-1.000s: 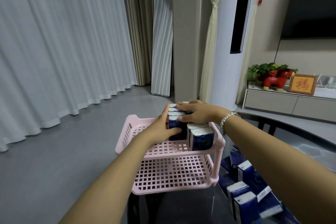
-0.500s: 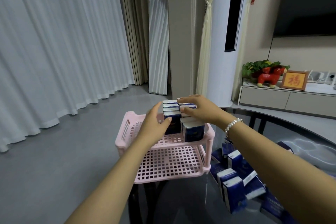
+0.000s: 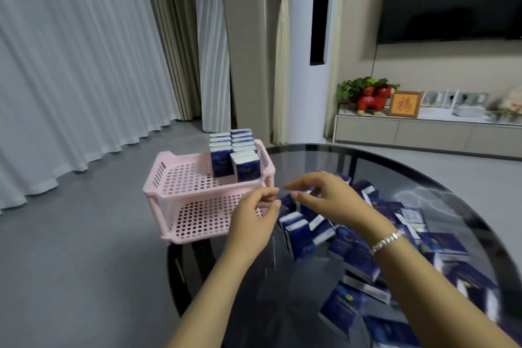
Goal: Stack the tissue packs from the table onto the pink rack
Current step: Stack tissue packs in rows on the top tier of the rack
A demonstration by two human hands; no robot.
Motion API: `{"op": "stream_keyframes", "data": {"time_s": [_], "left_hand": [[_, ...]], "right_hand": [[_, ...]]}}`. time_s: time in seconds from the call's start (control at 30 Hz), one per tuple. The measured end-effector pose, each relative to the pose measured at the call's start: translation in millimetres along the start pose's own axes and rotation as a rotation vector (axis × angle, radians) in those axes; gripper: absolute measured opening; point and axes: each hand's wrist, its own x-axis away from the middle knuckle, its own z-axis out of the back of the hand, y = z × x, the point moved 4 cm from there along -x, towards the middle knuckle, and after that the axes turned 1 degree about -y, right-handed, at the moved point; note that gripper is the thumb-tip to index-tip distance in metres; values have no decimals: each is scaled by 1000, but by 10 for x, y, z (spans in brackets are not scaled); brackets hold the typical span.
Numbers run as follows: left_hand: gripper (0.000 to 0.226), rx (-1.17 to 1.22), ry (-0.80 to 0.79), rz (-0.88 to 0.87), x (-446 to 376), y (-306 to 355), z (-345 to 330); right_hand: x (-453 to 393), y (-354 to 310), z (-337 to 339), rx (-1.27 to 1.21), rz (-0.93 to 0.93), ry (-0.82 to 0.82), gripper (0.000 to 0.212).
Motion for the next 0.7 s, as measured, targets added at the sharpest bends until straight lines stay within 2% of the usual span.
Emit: {"op": "stream_keyframes", "data": {"time_s": [0.27, 0.37, 0.53, 0.63, 0.7], "left_hand": [[15, -24, -135, 92, 677, -215, -636], [15, -87, -172, 133, 904, -345, -848], [53, -289, -277, 236, 1173, -593, -1140], [61, -487, -297, 210, 1247, -611, -1207], [60, -514, -281, 199, 1271, -598, -1215]], "right_hand": [[1019, 446, -64, 113, -146, -114, 27], [1312, 523, -128, 166, -180, -90, 28], [1722, 650, -210, 203, -268, 21, 29], [1943, 793, -315, 243, -336, 17, 33], [2054, 874, -397, 247, -362, 32, 34]]}}
